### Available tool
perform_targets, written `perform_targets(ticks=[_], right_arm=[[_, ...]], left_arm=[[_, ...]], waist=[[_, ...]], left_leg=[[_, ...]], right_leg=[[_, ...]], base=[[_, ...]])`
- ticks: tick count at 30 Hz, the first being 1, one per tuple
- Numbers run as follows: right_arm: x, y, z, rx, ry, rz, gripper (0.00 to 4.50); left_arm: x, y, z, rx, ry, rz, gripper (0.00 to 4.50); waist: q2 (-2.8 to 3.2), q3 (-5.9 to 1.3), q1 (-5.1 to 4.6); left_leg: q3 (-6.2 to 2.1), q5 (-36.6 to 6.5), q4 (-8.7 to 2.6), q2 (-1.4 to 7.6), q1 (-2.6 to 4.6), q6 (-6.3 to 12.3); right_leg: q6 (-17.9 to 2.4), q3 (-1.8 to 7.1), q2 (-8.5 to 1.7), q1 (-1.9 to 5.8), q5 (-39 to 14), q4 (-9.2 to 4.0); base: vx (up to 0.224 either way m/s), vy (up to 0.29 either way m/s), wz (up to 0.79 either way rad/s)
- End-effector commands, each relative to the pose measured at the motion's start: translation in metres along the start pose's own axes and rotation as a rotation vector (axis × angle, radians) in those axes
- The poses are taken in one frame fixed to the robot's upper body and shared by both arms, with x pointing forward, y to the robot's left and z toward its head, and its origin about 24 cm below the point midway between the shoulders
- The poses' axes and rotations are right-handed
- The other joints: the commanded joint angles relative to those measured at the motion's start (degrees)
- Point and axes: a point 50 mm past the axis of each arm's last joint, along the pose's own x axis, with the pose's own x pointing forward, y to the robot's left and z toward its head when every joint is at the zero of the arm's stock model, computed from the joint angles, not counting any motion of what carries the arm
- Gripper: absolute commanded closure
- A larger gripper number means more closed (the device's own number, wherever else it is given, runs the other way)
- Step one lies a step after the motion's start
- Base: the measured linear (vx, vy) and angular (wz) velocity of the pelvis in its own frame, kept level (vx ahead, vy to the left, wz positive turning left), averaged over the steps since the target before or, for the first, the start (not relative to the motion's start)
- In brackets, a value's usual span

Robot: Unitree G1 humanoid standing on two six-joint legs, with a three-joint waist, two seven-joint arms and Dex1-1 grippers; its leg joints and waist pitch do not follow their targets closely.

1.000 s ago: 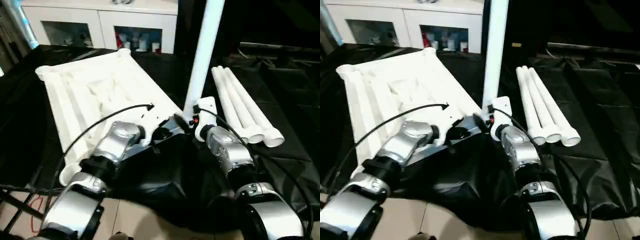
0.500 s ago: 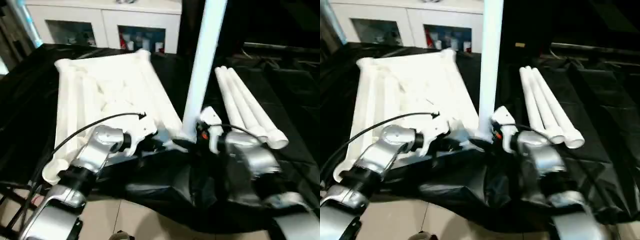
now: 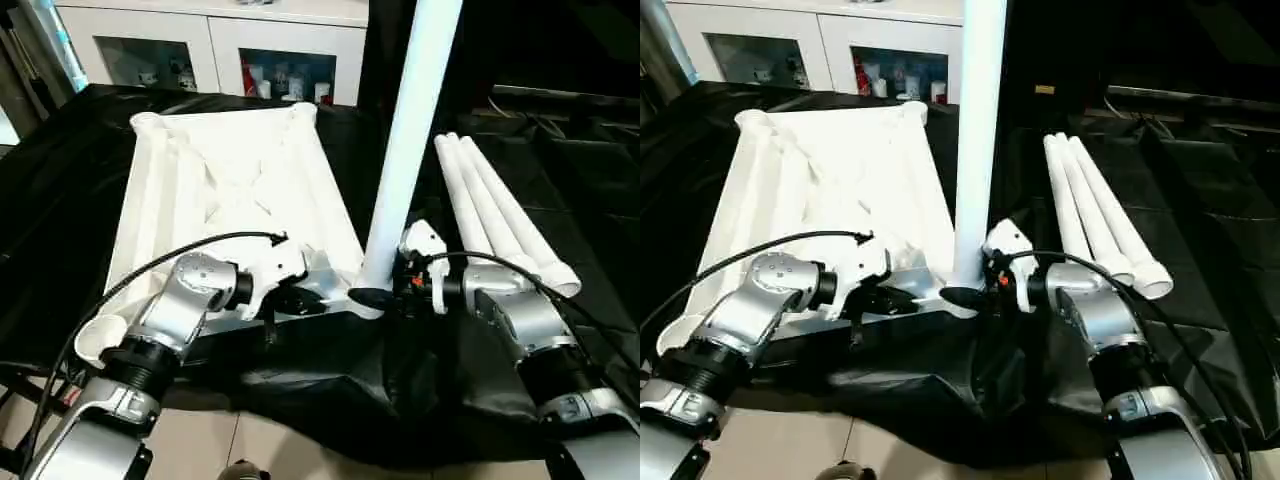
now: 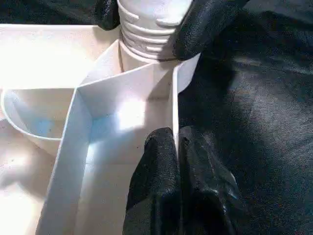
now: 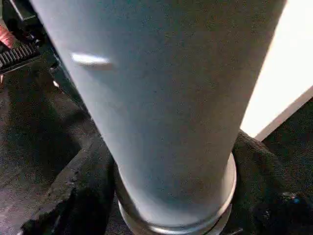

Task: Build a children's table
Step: Rotate leg to tighten

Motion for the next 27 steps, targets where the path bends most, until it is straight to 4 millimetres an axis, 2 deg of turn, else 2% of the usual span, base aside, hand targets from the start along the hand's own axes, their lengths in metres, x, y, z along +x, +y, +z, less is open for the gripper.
perform_targets(ticks=[1, 3, 4, 5, 6, 7, 8, 10, 11, 12, 13, 16, 17, 19, 20, 22, 24, 27], right_arm=[[0.021, 0.011, -0.002, 0.025, -0.014, 0.007, 1.71], [0.028, 0.008, -0.005, 0.05, -0.013, -0.081, 1.74], [0.033, 0.006, -0.006, 0.074, -0.01, -0.141, 1.75], [0.036, 0.005, -0.007, 0.09, -0.007, -0.178, 1.75], [0.042, 0.002, -0.007, 0.119, -0.013, -0.246, 1.75], [0.046, 0.0, -0.007, 0.138, -0.017, -0.286, 1.75], [0.05, -0.001, -0.006, 0.168, -0.022, -0.332, 1.76], [0.06, -0.003, -0.003, 0.208, -0.04, -0.415, 1.76], [0.065, -0.005, 0.0, 0.247, -0.056, -0.467, 1.76], [0.068, -0.005, 0.002, 0.27, -0.065, -0.496, 1.76], [0.072, -0.006, 0.006, 0.275, -0.085, -0.528, 1.76], [0.08, -0.004, 0.014, 0.249, -0.12, -0.536, 1.76], [0.08, -0.004, 0.014, 0.249, -0.12, -0.536, 1.76], [0.081, -0.002, 0.017, 0.253, -0.141, -0.504, 1.06], [0.08, -0.001, 0.018, 0.245, -0.153, -0.469, 1.06], [0.078, -0.001, 0.018, 0.198, -0.145, -0.444, 0.97], [0.076, -0.002, 0.017, 0.165, -0.138, -0.427, 0.69], [0.066, 0.001, 0.013, 0.087, -0.131, -0.318, 0.69]], left_arm=[[0.015, 0.002, 0.014, -0.023, -0.072, 0.046, 4.5], [0.018, 0.009, 0.018, -0.054, -0.082, 0.106, 4.5], [0.021, 0.012, 0.021, -0.068, -0.083, 0.142, 4.5], [0.022, 0.015, 0.023, -0.076, -0.082, 0.164, 4.5], [0.026, 0.019, 0.026, -0.095, -0.081, 0.204, 4.5], [0.028, 0.021, 0.028, -0.106, -0.079, 0.227, 4.5], [0.03, 0.025, 0.031, -0.12, -0.084, 0.263, 4.5], [0.036, 0.031, 0.039, -0.172, -0.099, 0.325, 4.5], [0.039, 0.034, 0.043, -0.192, -0.105, 0.365, 4.5], [0.041, 0.035, 0.045, -0.202, -0.107, 0.387, 4.5], [0.043, 0.036, 0.048, -0.194, -0.109, 0.396, 4.5], [0.049, 0.035, 0.052, -0.158, -0.106, 0.389, 4.5], [0.049, 0.035, 0.052, -0.158, -0.106, 0.389, 4.5], [0.05, 0.033, 0.052, -0.147, -0.104, 0.371, 4.5], [0.051, 0.03, 0.05, -0.13, -0.106, 0.345, 4.5], [0.05, 0.027, 0.047, -0.106, -0.108, 0.31, 4.5], [0.049, 0.024, 0.044, -0.092, -0.11, 0.284, 4.5], [0.045, 0.016, 0.038, -0.057, -0.111, 0.197, 4.5]], waist=[[-0.72, -3.81, -0.19], [-0.71, -3.65, -0.32], [-0.58, -3.39, -0.59], [-0.68, -3.38, -0.66], [-0.43, -3.42, -0.63], [-0.46, -3.42, -0.82], [-0.38, -3.48, -0.98], [-0.26, -3.47, -1.25], [-0.02, -3.68, -1.34], [0.12, -3.65, -1.54], [-0.13, -3.84, -1.55], [-0.09, -4.1, -1.48], [-0.07, -4.25, -1.39], [-0.19, -4.26, -1.39], [-0.17, -4.26, -1.37], [-0.13, -4.14, -1.35], [-0.15, -4.02, -1.37], [-0.13, -3.8, -1.36]], left_leg=[[-0.52, -7.6, -3.31, 2.49, 0.76, 3.71], [-0.53, -9.3, -3.42, 2.39, 1.0, 2.74], [-0.51, -10.7, -3.56, 2.27, 1.15, 1.75], [-0.71, -12.0, -3.68, 2.2, 1.16, 0.79], [-0.77, -12.2, -3.67, 2.23, 1.21, 0.44], [-0.84, -12.8, -3.73, 2.23, 1.3, 0.05], [-0.93, -12.8, -3.81, 2.25, 1.17, -0.07], [-0.79, -12.9, -3.76, 2.15, 1.31, -0.34], [-0.88, -12.6, -3.73, 2.1, 1.23, -0.45], [-0.85, -12.5, -3.71, 2.08, 1.19, -0.53], [-0.93, -11.9, -3.69, 2.1, 0.98, -0.28], [-0.83, -9.4, -3.47, 2.02, 0.74, 0.87], [-0.77, -7.8, -3.3, 2.01, 0.6, 1.75], [-0.7, -6.1, -3.21, 1.97, 0.5, 3.17], [-0.72, -6.0, -3.19, 2.01, 0.52, 3.87], [-0.67, -7.4, -3.23, 2.13, 0.68, 4.21], [-0.7, -8.7, -3.34, 2.19, 0.76, 3.76], [-0.71, -10.5, -3.47, 2.35, 0.79, 3.34]], right_leg=[[-13.3, 2.71, -4.9, 2.33, -6.4, -3.85], [-12.8, 2.75, -4.95, 2.15, -9.8, -4.3], [-12.3, 2.81, -4.99, 1.89, -13.1, -4.72], [-11.3, 2.71, -5.15, 2.1, -16.9, -5.06], [-10.9, 2.78, -5.22, 2.05, -17.7, -5.11], [-10.5, 2.79, -5.17, 1.9, -18.5, -5.25], [-10.4, 2.76, -5.11, 2.0, -18.2, -5.2], [-10.6, 2.85, -4.95, 1.65, -17.5, -5.26], [-11.1, 2.78, -5.02, 1.9, -16.1, -5.1], [-11.3, 2.85, -4.99, 1.78, -15.5, -5.09], [-11.5, 2.74, -5.05, 2.13, -13.8, -4.96], [-12.5, 2.72, -4.88, 2.4, -8.0, -4.4], [-13.1, 2.72, -4.9, 2.59, -4.5, -4.07], [-14.0, 2.64, -4.75, 2.76, -0.7, -3.71], [-14.4, 2.59, -4.82, 2.84, -0.1, -3.64], [-14.6, 2.6, -4.95, 2.76, -2.1, -3.95], [-14.4, 2.61, -5.02, 2.75, -4.5, -4.19], [-13.6, 2.68, -5.07, 2.73, -7.4, -4.49]], base=[[0.0, 0.0, 0.0], [0.0, 0.0, 0.0], [0.0, 0.0, 0.0], [0.0, 0.0, 0.0], [0.0, 0.0, 0.0], [0.0, 0.0, 0.0], [0.0, 0.0, 0.0], [0.0, 0.0, 0.0], [0.0, 0.0, 0.0], [0.0, 0.0, 0.0], [0.0, 0.0, 0.0], [0.0, 0.0, 0.0], [0.0, 0.0, 0.0], [0.0, 0.0, 0.0], [0.0, 0.0, 0.0], [0.0, 0.0, 0.0], [0.0, 0.0, 0.0], [0.0, 0.0, 0.0]])
